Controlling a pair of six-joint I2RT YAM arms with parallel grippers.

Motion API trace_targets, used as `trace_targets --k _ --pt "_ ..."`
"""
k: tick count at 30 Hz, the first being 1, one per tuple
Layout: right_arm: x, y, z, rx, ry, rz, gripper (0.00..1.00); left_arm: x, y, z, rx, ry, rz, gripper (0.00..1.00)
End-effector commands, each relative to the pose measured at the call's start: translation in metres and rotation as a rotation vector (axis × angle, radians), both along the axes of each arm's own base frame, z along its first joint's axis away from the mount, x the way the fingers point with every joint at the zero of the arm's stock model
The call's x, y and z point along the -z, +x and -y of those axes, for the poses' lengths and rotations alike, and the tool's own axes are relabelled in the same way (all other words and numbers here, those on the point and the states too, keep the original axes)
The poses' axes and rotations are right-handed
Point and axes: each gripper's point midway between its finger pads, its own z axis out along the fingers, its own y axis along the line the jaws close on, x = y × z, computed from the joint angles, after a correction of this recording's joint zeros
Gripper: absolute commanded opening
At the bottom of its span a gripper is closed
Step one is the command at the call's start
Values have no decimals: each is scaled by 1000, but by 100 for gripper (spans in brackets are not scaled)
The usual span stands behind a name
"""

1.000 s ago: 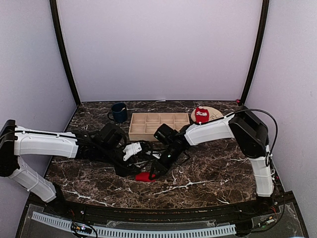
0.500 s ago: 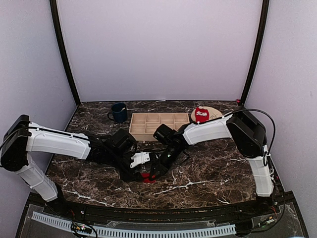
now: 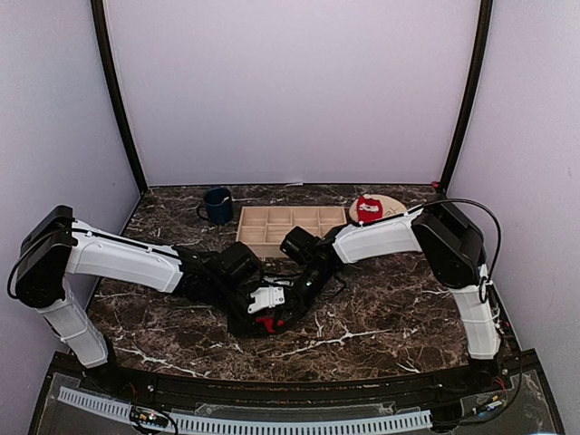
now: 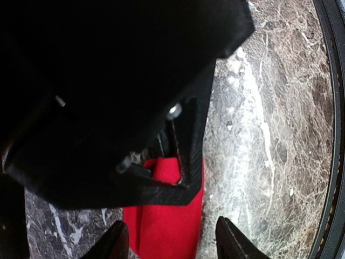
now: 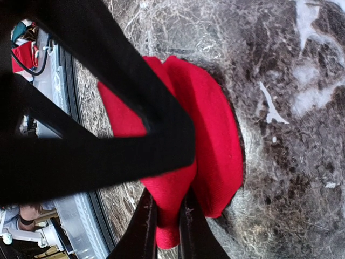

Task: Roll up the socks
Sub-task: Pick up the sock from the center of the board.

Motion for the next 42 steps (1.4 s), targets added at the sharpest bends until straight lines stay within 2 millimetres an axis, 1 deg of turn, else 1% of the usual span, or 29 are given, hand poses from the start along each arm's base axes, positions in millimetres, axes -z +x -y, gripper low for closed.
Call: trace_targets --k 1,7,12,18,23,33,42 --pt "5 0 1 -10 -15 -17 2 2 0 3 23 21 1 57" --pt "5 -1 2 -14 -13 -19 2 11 -1 3 30 47 -10 55" --pt "6 -2 3 -17 -14 -28 2 19 -2 0 25 77 -6 53" --pt "6 -4 4 -22 -12 -35 2 27 1 -6 17 117 24 48" --pt "7 -5 5 -23 -14 -39 2 38 -1 -11 22 158 36 43" --pt "8 -5 9 -26 -17 -50 1 56 -2 -25 -17 245 29 45" --pt "9 -5 19 -17 -28 -57 1 56 -1 -28 -25 256 32 45"
